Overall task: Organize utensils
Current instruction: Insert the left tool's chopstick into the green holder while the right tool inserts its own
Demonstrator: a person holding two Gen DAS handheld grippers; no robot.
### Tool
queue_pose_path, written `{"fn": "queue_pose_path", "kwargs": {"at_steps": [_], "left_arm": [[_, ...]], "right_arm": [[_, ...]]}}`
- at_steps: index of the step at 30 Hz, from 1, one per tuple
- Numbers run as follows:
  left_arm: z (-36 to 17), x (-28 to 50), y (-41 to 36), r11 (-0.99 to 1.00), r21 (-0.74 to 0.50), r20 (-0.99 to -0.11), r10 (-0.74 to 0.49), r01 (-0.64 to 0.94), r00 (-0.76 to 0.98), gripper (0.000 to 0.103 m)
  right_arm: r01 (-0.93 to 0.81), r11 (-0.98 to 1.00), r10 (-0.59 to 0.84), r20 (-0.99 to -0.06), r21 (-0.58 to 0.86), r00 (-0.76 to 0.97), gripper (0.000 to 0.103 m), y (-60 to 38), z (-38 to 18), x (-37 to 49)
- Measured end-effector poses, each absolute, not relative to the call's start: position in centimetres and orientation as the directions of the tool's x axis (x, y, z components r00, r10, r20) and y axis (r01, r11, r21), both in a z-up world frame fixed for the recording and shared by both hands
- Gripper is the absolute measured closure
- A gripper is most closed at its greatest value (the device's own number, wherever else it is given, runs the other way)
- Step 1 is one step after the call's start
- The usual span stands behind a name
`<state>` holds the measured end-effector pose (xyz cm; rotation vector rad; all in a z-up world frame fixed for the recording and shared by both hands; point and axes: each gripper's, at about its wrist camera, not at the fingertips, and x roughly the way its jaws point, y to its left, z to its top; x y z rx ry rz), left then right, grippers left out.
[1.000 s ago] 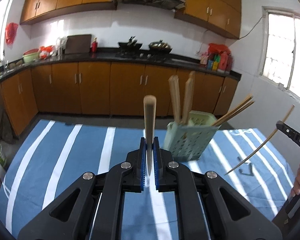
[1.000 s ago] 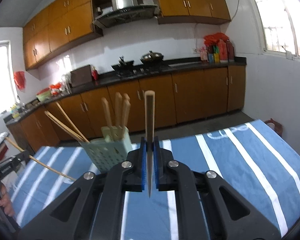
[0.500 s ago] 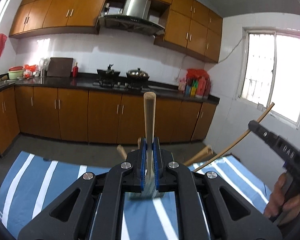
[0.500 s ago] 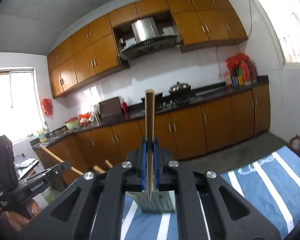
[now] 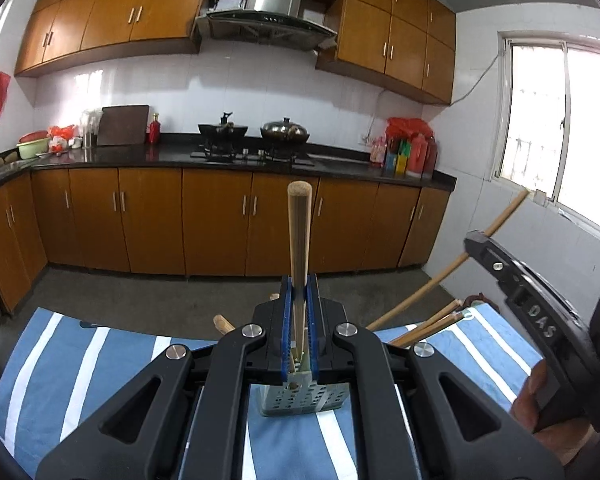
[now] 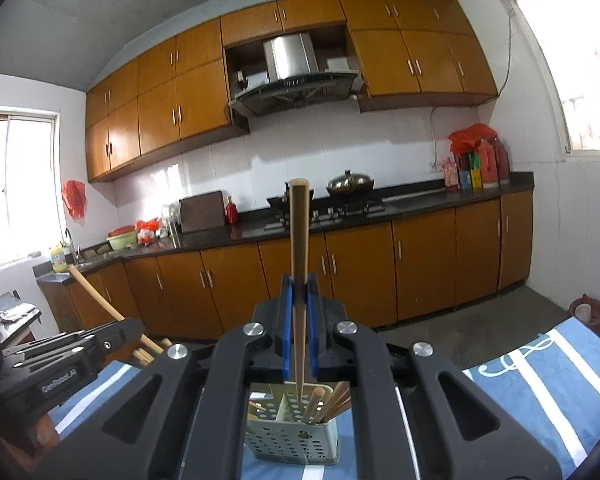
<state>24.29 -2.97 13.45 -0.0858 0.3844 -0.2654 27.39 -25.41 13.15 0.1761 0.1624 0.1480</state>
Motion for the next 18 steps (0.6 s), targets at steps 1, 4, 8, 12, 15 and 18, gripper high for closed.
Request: {"fn": "queue_pose_path", "kwargs": {"at_steps": [1,4,8,12,15,18], "left_arm": [[13.2,24.5,-3.0,0.962,-0.130,-0.363,-0.271,0.239,0.892,0.096],[12.7,25.1,-3.1,0.962,-0.127,-0.377,-0.271,0.241,0.886,0.096],[12.1,25.6,-3.3,0.964,-0.127,-0.393,-0.267,0.236,0.880,0.096],[11.6,26.0,-2.9,0.964,-0.134,-0.406,-0.265,0.229,0.875,0.096],[11.3,26.2,-2.8,0.964,-0.139,-0.414,-0.264,0.226,0.871,0.096],[11.3,26.4,-2.9,0.964,-0.141,-0.418,-0.263,0.224,0.870,0.096]], "right_arm": [[-0.132,0.973,0.163,-0.157,0.190,0.974,0.095,-25.3,12.8,27.8],[-0.127,0.971,0.166,-0.186,0.203,0.969,0.095,-25.3,11.8,28.9],[-0.124,0.970,0.170,-0.214,0.210,0.962,0.095,-25.0,10.9,29.7],[-0.123,0.971,0.170,-0.232,0.204,0.958,0.095,-24.7,10.2,30.1],[-0.121,0.971,0.171,-0.243,0.207,0.955,0.095,-24.6,9.9,30.2],[-0.120,0.971,0.173,-0.259,0.208,0.950,0.094,-24.5,9.7,30.5]]}}
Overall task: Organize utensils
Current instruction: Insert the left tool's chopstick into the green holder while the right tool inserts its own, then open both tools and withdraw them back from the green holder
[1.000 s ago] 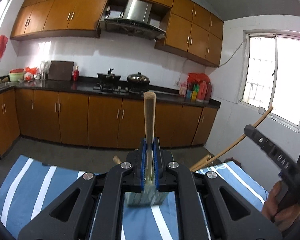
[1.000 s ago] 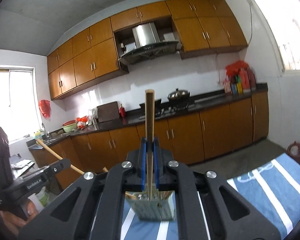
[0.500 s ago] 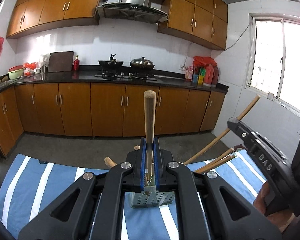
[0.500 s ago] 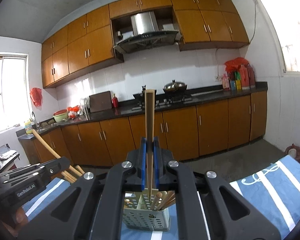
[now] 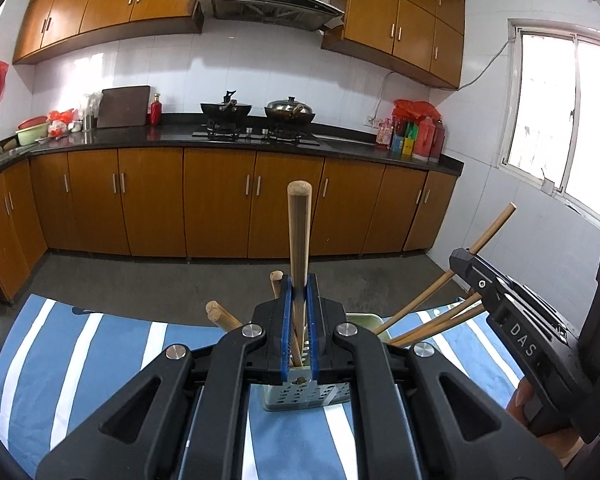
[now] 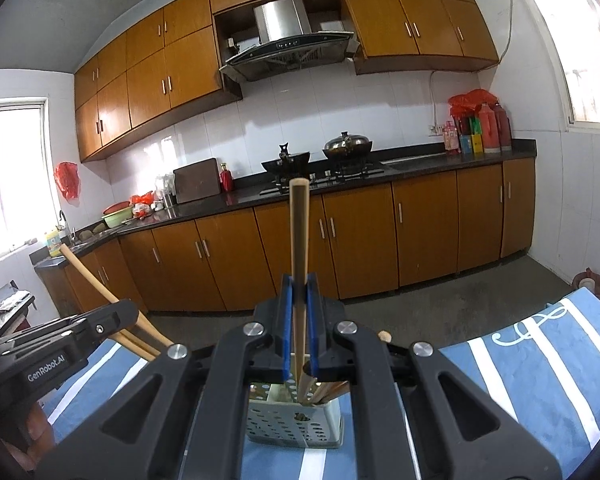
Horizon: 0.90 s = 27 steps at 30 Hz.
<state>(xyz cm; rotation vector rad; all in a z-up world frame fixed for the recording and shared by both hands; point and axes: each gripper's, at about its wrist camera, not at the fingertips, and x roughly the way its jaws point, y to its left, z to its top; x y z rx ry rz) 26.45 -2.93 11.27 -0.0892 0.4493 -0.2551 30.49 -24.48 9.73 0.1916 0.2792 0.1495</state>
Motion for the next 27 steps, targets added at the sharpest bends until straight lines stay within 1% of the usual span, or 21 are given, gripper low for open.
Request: {"fn": "queue_pose_path", "kwargs": {"at_steps": [2,4,6,8,10,18,21,23,24,27], "left_arm": [[11.3,26.5,-2.9,0.963,-0.149,-0.418,-0.266,0.224,0.868,0.095],[11.4,26.5,-2.7,0.963,-0.158,-0.413,-0.266,0.218,0.871,0.095],[11.5,26.6,-2.6,0.962,-0.166,-0.412,-0.269,0.218,0.870,0.093],[11.5,26.4,-2.4,0.961,-0.174,-0.407,-0.269,0.215,0.873,0.079],[11.7,26.0,-2.2,0.960,-0.181,-0.394,-0.268,0.212,0.879,0.070],[13.2,23.8,-1.1,0.955,-0.203,-0.346,-0.275,0.215,0.897,0.066],[13.4,22.5,0.0,0.956,-0.203,-0.332,-0.272,0.213,0.903,0.061],[13.2,21.3,0.6,0.959,-0.195,-0.327,-0.263,0.207,0.908,0.056],[13.1,20.6,0.9,0.963,-0.183,-0.325,-0.251,0.200,0.912,0.054],[12.3,18.5,1.7,0.974,-0.141,-0.321,-0.214,0.177,0.923,0.045]], "right_arm": [[-0.121,0.970,0.176,-0.262,0.211,0.949,0.089,-24.5,9.7,30.4],[-0.116,0.970,0.170,-0.253,0.213,0.952,0.072,-24.6,9.8,30.0],[-0.118,0.969,0.170,-0.243,0.216,0.955,0.070,-24.9,10.0,29.6],[-0.117,0.968,0.170,-0.237,0.220,0.957,0.070,-25.1,10.2,29.3],[-0.115,0.968,0.167,-0.230,0.221,0.959,0.070,-25.4,10.3,28.8],[-0.095,0.973,0.140,-0.208,0.212,0.968,0.066,-26.6,10.7,25.8],[-0.088,0.972,0.132,-0.197,0.218,0.972,0.059,-27.0,10.9,24.1],[-0.086,0.973,0.128,-0.189,0.216,0.974,0.054,-27.3,10.8,22.4],[-0.085,0.973,0.126,-0.187,0.213,0.974,0.051,-27.3,10.8,21.8],[-0.090,0.976,0.127,-0.185,0.196,0.974,0.040,-27.0,10.3,19.4]]}}
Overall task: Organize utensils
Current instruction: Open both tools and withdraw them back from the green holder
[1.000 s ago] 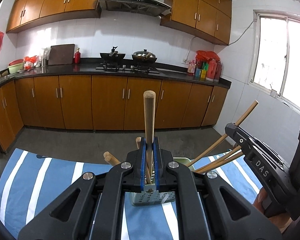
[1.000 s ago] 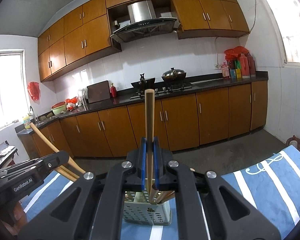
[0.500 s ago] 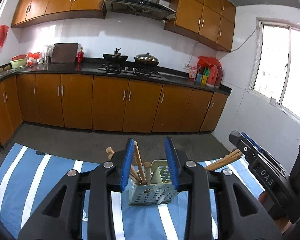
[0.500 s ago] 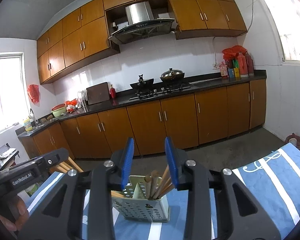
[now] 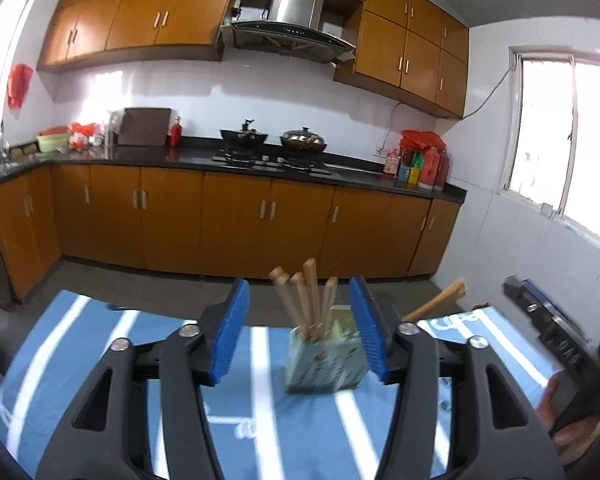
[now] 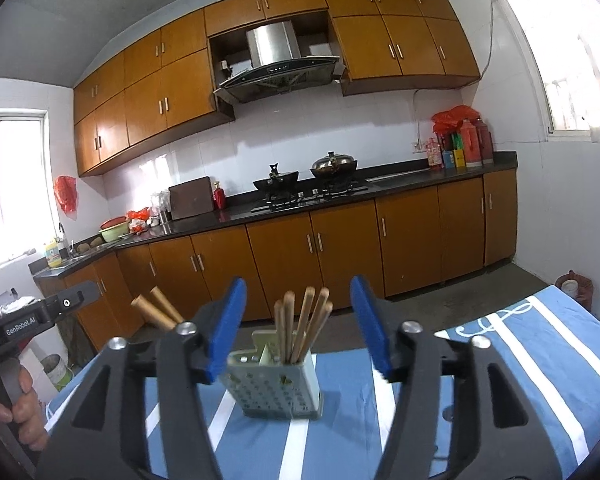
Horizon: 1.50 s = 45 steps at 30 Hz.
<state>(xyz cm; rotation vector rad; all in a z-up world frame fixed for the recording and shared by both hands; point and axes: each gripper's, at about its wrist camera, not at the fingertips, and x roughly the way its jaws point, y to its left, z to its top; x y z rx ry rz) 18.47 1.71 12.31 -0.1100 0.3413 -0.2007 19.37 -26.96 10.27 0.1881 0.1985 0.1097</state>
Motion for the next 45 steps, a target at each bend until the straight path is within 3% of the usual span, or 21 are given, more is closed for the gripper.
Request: {"fn": "queue_pose_path", "kwargs": {"at_steps": [8,13,26,45], "left_arm": [[8.9,11.7,3.2,0.996,-0.017,-0.291,-0.090,0.089,0.952,0.013],[7.0,9.3,3.6,0.999,0.006,-0.296,-0.044,0.047,0.954,0.005],[3.7,5.8,3.4,0.998,0.046,-0.284,-0.019,0.033,0.959,0.002],[0.1,4.1,2.3,0.997,0.040,-0.356,-0.042,0.060,0.934,0.002]], "right_arm": [[-0.109,0.987,0.131,-0.203,0.116,0.970,0.013,-24.1,7.5,13.4],[-0.110,0.991,0.125,-0.212,0.083,0.969,0.004,-22.6,5.9,10.9],[-0.089,0.996,0.094,-0.265,0.029,0.960,0.004,-21.0,2.5,7.9],[-0.029,0.998,0.046,-0.348,0.054,0.936,0.004,-22.0,-1.7,6.7]]}}
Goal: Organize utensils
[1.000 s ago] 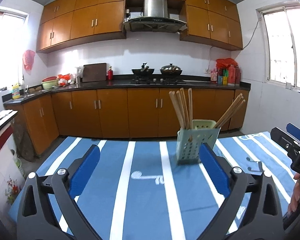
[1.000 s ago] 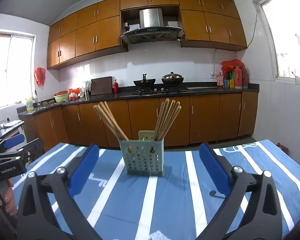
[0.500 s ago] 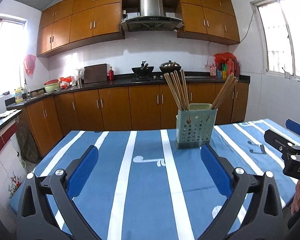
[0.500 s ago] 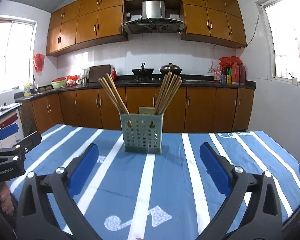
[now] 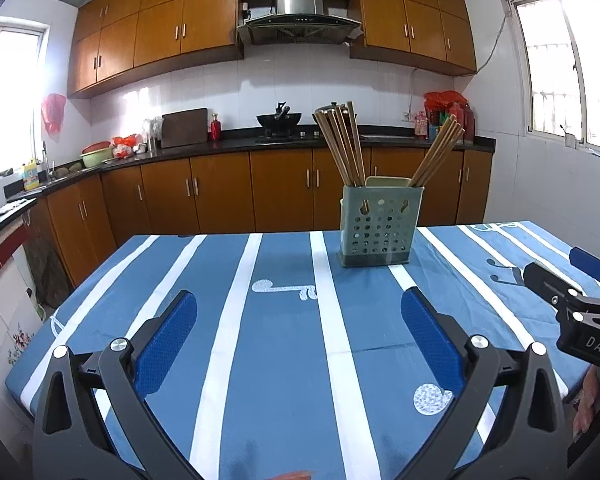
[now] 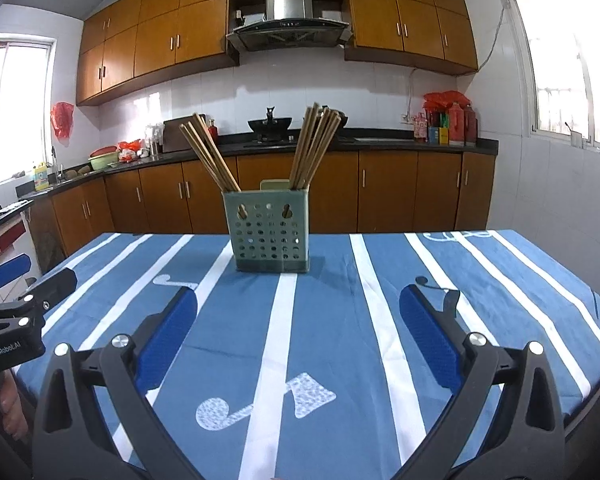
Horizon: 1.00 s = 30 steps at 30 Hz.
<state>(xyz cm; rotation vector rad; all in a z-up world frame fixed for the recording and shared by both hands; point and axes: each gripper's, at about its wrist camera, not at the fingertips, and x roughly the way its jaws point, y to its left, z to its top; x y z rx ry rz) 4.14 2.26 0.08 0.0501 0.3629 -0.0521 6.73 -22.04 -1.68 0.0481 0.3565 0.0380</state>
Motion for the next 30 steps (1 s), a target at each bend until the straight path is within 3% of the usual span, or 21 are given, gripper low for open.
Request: {"fn": "queue_pose_path", "kwargs": {"at_steps": [30], "left_arm": [[-1.3,4.5,2.0,0.998,0.018,-0.402,-0.046,0.058,0.914,0.002]], "right_arm": [[-0.011,0.998,0.035,-0.382,0.065,0.924,0.004,-22.6,-3.0,7.1]]}}
